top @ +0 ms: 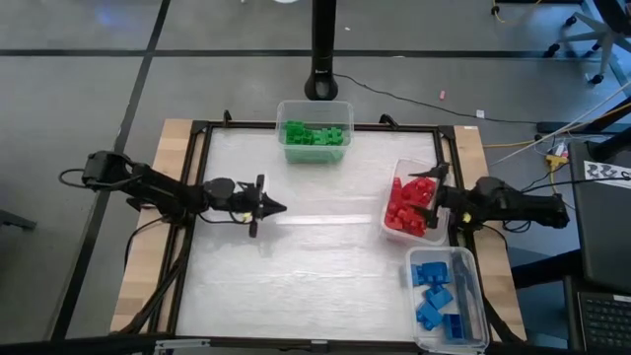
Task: Sort blocks
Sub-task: Return to Home Position
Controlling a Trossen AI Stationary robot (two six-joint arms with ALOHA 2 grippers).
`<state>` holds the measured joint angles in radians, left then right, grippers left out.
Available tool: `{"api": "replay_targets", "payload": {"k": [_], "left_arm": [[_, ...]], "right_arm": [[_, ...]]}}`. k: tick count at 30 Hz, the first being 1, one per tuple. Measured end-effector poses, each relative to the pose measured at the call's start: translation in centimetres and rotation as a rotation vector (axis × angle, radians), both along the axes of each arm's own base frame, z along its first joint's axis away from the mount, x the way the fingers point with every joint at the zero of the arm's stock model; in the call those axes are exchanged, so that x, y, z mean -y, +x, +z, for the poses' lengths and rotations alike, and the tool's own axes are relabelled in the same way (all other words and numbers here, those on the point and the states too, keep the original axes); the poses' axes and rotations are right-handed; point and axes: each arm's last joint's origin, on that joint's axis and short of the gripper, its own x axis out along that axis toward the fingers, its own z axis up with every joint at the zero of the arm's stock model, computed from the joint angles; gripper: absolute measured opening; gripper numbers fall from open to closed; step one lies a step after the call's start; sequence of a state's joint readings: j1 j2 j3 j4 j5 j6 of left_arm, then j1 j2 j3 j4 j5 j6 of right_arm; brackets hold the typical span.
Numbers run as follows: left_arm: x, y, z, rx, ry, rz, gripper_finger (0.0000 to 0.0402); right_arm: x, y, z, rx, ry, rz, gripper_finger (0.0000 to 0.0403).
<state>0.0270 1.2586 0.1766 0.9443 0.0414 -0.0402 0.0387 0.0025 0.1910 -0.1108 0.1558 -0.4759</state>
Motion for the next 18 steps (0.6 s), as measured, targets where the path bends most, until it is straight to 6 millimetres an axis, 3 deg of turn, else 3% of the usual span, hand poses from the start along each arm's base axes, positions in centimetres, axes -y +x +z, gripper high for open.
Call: {"api": "replay_targets", "payload": {"k": [11, 18], "left_arm": [[-1.0, -1.9, 1.8, 0.011, 0.009, 0.054, 0.0004], [-1.3, -4.7, 3.2, -0.024, 0.035, 0.084, 0.0004]], "right_arm": [[0.0, 1.3, -4.0, -0.067, 0.047, -0.009, 0.0372], [0.0, 1.5, -4.4, -0.012, 0.030, -0.007, 0.0372]]}}
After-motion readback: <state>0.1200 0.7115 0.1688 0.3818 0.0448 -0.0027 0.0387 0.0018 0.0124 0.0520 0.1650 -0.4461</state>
